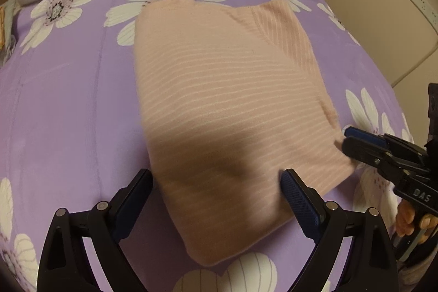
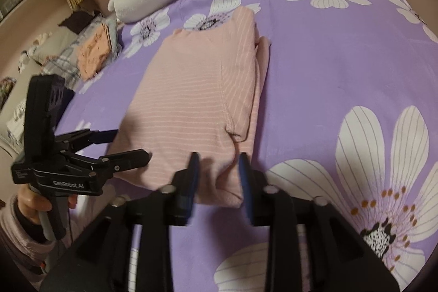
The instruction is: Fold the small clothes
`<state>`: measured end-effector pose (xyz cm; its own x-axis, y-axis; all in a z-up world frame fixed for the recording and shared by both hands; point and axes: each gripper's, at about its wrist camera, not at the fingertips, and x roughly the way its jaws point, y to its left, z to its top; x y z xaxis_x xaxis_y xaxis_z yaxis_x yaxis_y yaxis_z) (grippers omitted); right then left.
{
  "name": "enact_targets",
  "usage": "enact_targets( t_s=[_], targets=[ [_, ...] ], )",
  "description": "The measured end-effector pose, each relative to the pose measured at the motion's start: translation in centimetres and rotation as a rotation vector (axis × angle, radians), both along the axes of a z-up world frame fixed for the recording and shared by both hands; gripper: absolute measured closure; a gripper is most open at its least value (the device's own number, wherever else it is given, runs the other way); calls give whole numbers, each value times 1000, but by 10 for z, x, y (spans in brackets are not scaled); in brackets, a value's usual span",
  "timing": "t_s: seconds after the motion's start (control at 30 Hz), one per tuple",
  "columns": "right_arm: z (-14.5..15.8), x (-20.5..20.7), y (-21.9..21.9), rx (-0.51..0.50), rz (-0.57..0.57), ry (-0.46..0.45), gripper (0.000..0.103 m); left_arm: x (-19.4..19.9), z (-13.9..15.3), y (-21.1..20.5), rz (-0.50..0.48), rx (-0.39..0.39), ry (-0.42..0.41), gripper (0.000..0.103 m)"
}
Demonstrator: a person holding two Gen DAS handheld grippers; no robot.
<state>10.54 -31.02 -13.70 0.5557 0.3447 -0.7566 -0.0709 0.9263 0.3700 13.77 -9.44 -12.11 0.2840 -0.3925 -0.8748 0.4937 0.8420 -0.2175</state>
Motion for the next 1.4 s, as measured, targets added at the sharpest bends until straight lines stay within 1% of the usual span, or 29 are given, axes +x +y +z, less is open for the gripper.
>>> enact_targets(
  t_s=[0.07,0.1,0.13,0.2,0.27,0.37,0.43,0.47,0.57,0.6,0.67,0.77,0.87,0.9,0.97,1.07,1.4],
  targets=[
    [5,-4,-3,23,-14,-14,49,-1,4,4,12,-17,-3,9],
    [7,-4,-3,30,-16,-19,47,-1,6,6,17,-25,-1,9],
    [8,-4,-3,32,-22,-21,45,-1,8,8,22,-35,0,9],
    [11,-5,-3,26,-34,-22,36,0,12,12,28,-60,-4,9],
    [13,-3,-3,27,-42,-23,31,1,15,16,39,-71,-10,9],
    [16,2,-4,29,-44,-25,27,5,16,23,65,-77,-14,8],
    [16,6,-5,26,-50,-21,23,7,15,26,77,-85,-6,3],
    [16,8,-6,26,-54,-20,20,9,15,28,84,-93,-5,3],
    [15,12,-12,47,-70,-16,15,11,16,33,91,-113,6,3],
    [13,16,-15,63,-76,-9,10,13,15,34,94,-115,10,3],
    [10,22,-20,91,-85,5,4,14,15,35,99,-117,16,3],
    [7,30,-25,134,-83,26,2,19,12,37,107,-138,49,3],
    [4,36,-31,172,-101,45,2,26,7,38,114,-169,101,3],
    [4,38,-33,191,-111,50,2,27,7,37,114,-175,107,3],
    [3,39,-38,225,-127,53,2,29,7,37,116,-168,102,3],
    [3,40,-42,243,-141,54,2,32,6,34,113,-156,100,3],
    [3,47,-44,244,-127,58,2,41,3,28,107,-143,103,3]
  ],
)
